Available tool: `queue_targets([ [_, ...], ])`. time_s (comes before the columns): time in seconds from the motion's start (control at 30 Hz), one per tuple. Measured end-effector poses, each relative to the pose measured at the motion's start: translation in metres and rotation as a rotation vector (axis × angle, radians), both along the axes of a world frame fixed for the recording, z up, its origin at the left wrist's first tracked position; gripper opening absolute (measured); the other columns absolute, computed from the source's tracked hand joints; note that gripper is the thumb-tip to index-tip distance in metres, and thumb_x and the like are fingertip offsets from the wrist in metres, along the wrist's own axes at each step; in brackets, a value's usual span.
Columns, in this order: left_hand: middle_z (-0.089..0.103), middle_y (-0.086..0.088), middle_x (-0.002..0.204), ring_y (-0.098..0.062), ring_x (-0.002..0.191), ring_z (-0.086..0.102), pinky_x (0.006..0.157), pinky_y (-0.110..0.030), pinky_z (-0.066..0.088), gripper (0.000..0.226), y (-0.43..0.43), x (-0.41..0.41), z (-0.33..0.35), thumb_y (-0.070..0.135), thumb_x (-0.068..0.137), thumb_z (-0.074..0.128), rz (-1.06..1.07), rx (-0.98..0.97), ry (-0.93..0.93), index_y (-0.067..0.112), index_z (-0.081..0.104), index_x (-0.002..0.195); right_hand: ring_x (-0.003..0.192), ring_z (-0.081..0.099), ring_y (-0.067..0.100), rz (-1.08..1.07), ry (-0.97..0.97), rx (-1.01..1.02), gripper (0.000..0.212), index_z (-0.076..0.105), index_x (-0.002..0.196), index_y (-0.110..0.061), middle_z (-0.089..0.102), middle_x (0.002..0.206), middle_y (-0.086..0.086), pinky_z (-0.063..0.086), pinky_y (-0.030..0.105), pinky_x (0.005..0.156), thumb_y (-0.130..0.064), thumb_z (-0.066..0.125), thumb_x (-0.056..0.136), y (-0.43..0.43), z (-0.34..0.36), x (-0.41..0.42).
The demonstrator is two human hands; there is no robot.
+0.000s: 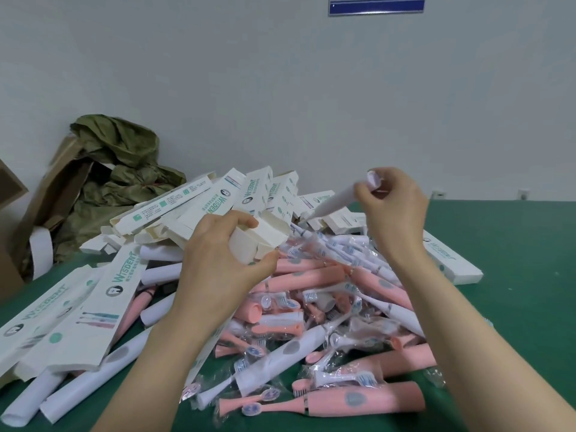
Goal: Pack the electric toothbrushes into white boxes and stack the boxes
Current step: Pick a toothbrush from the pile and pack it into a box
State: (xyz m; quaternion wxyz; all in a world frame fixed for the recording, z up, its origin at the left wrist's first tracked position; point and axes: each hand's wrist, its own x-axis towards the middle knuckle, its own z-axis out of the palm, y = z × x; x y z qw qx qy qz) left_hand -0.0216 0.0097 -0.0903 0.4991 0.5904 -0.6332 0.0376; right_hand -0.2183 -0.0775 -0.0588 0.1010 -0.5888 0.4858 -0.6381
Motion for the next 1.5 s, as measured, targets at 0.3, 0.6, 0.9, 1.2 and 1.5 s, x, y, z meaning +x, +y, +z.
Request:
queue_targets([
  [0.3,0.053,0.006,0.101,0.003,0.080,0.038,0.072,0.006,0.024,0.039,-0.010,-0.006,0.000,0.034,0.063,0.077,0.012,0.007,-0.001,0.034,0.057,0.096,0.077,0.057,0.014,0.423,-0.769,-0.156,0.016,0.069,0.081,-0.013,0.057,0.077,0.001,0.054,0.022,0.075,-0.003,0.057,0.088,0.009,0.040,-0.034],
  [0.6,0.054,0.009,0.098,0.003,0.083,0.040,0.075,0.004,0.026,0.042,-0.013,-0.006,-0.002,0.035,0.063,0.076,0.011,-0.027,-0.017,0.024,0.060,0.100,0.073,0.054,0.012,0.509,-0.489,0.015,0.026,0.070,0.069,-0.015,0.061,0.075,-0.004,0.053,0.016,0.066,0.000,0.054,0.083,0.012,0.027,-0.004],
  [0.9,0.055,0.011,0.094,0.009,0.088,0.044,0.073,0.000,0.030,0.041,-0.010,-0.022,0.002,0.034,0.063,0.076,0.001,-0.104,0.031,0.027,0.058,0.099,0.074,0.067,0.012,0.654,-0.147,-0.020,0.015,0.062,0.085,-0.016,0.070,0.079,0.002,0.055,0.026,0.074,-0.003,0.070,0.081,0.044,0.000,0.043],
  [1.2,0.056,0.010,0.100,0.006,0.088,0.041,0.077,0.003,0.028,0.045,0.003,-0.008,0.007,0.033,0.064,0.077,0.057,-0.107,0.065,0.022,0.061,0.105,0.089,0.059,0.011,0.696,0.293,-0.039,0.016,0.075,0.082,-0.017,0.065,0.096,-0.005,0.046,0.021,0.084,-0.011,0.062,0.090,0.044,0.003,0.047],
  [1.5,0.056,0.009,0.106,-0.012,0.096,0.050,0.083,-0.034,0.043,0.049,0.009,-0.004,0.005,0.042,0.065,0.081,0.088,-0.118,0.145,0.026,0.061,0.107,0.065,0.058,0.012,0.320,0.338,0.437,0.018,0.074,0.076,-0.007,0.072,0.075,0.009,0.052,0.033,0.073,-0.015,0.061,0.088,-0.001,-0.030,-0.040],
])
